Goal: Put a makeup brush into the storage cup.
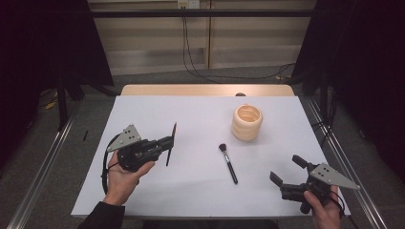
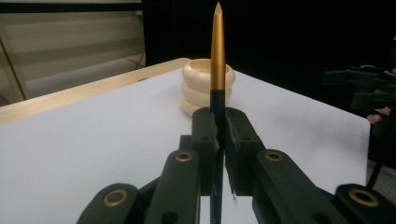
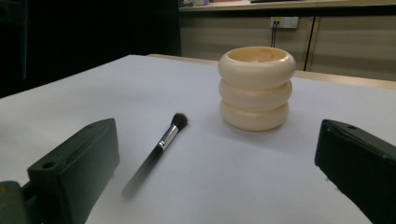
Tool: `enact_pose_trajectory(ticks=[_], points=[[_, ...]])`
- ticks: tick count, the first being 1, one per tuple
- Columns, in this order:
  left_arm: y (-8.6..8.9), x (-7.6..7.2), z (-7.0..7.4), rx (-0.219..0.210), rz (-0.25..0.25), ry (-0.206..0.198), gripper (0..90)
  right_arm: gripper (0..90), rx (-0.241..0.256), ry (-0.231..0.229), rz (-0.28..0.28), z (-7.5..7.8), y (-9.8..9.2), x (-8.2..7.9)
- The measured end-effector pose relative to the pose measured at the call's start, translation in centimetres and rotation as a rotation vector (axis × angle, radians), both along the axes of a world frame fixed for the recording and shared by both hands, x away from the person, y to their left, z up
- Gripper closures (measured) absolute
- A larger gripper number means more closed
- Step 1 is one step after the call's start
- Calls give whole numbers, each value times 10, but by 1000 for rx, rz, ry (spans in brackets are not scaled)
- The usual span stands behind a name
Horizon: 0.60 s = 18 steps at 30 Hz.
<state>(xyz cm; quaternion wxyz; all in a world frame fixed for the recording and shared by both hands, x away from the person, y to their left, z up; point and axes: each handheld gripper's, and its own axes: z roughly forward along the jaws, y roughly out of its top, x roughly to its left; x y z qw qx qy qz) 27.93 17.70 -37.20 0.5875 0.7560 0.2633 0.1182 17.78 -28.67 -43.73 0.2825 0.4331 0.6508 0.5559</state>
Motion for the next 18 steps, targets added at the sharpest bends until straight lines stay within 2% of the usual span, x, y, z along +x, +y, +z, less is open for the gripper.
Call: enact_pose_trajectory(ticks=[2,3,7,8,9,11,12,15,18], points=[[-3,-2,0,-17,-25,0,837,0,10,-4,5,2,1,1],[-3,-2,0,-7,-25,-9,836,0,13,-6,9,2,2,2],[-8,-5,-3,-13,-19,13,837,0,7,-16,33,3,4,5],[-9,-5,-4,-27,-42,15,837,0,12,-13,41,5,6,5],[-11,-7,-5,-14,-29,16,837,0,8,-19,47,6,7,6],[-15,-8,-5,-8,-47,24,836,0,14,-22,56,8,9,7],[-17,-9,-6,-26,-66,21,837,0,10,-22,69,9,10,8],[-24,-12,-4,-12,-73,20,837,0,12,-26,90,14,15,10],[-30,-13,-3,-19,-84,24,837,0,12,-31,108,17,20,14]])
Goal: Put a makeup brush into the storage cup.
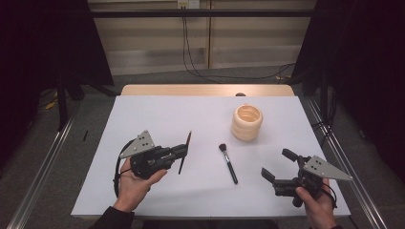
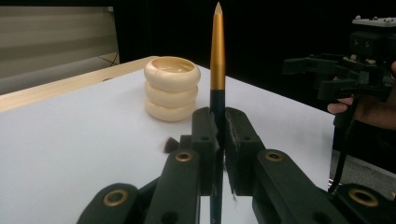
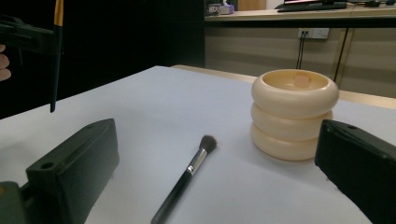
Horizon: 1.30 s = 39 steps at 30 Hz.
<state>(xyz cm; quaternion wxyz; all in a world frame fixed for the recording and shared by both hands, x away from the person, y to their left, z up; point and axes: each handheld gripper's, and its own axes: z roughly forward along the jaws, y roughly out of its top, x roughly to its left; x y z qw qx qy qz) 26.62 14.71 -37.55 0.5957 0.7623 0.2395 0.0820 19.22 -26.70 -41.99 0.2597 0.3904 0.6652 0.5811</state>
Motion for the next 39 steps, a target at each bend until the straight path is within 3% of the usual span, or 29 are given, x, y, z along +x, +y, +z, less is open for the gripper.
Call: enact_pose_trajectory(ticks=[15,24,39], points=[[-24,1,-3,-28,-51,0,836,0,78,-3,146,25,40,29],[-36,1,-4,-30,-63,-5,837,12,93,-13,214,40,57,39],[-67,5,4,-49,-125,-37,836,203,82,-72,345,71,79,58]])
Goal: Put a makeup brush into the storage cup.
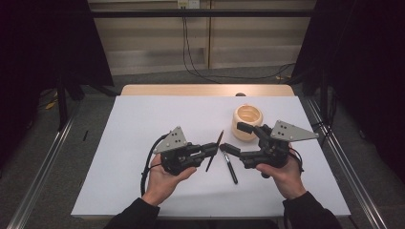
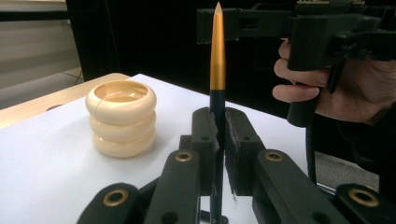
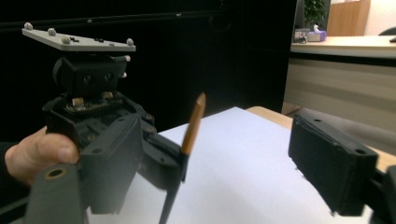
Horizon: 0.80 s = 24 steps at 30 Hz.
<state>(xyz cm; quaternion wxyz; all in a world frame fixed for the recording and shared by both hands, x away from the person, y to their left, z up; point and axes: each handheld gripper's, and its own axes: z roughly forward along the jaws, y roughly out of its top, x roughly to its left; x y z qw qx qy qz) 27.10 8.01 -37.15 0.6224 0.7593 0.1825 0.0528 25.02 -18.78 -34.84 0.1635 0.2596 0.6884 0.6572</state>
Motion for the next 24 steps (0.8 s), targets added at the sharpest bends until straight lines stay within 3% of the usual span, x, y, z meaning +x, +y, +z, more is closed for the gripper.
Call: enact_pose_trajectory(ticks=[8,12,14,24], points=[[1,-1,-3,-4,0,-7,836,246,1,14,40,1,11,8],[1,-1,-3,0,1,-7,836,274,3,0,22,-3,12,7],[1,-1,-3,-15,1,-7,836,336,11,0,23,-4,12,7],[1,-1,-6,-6,12,-1,836,597,29,51,106,-10,15,10]])
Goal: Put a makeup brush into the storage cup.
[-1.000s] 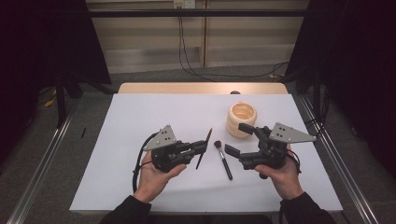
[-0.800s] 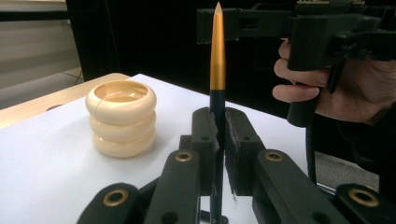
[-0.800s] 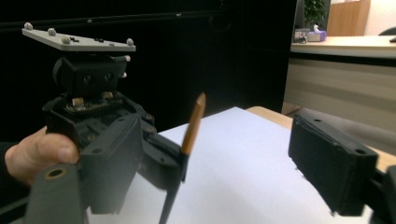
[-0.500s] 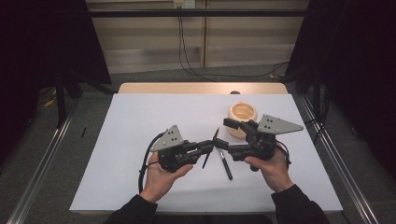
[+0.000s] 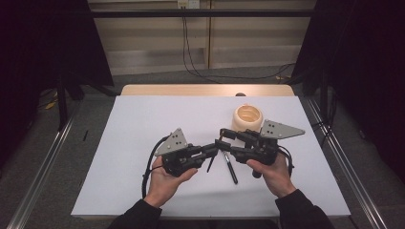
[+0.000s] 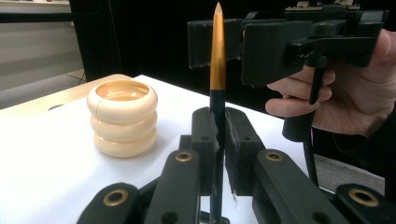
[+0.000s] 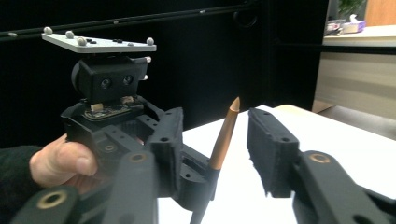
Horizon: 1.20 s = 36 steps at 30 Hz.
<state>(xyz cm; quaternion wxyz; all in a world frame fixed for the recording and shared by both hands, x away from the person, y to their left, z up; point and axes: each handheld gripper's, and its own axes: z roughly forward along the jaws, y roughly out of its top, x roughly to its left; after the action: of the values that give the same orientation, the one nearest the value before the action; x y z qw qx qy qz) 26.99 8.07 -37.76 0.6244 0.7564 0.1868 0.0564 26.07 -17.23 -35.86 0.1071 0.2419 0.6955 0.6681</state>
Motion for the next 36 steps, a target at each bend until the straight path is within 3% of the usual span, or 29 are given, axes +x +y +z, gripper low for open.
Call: enact_pose_trajectory(ticks=[15,31,36], points=[[-2,1,-3,21,4,-3,838,825,-4,54,21,-10,0,6],[-2,3,-7,18,-16,2,833,842,-26,46,34,-9,2,6],[-3,2,-7,20,-1,2,766,842,-24,40,35,-9,2,5]])
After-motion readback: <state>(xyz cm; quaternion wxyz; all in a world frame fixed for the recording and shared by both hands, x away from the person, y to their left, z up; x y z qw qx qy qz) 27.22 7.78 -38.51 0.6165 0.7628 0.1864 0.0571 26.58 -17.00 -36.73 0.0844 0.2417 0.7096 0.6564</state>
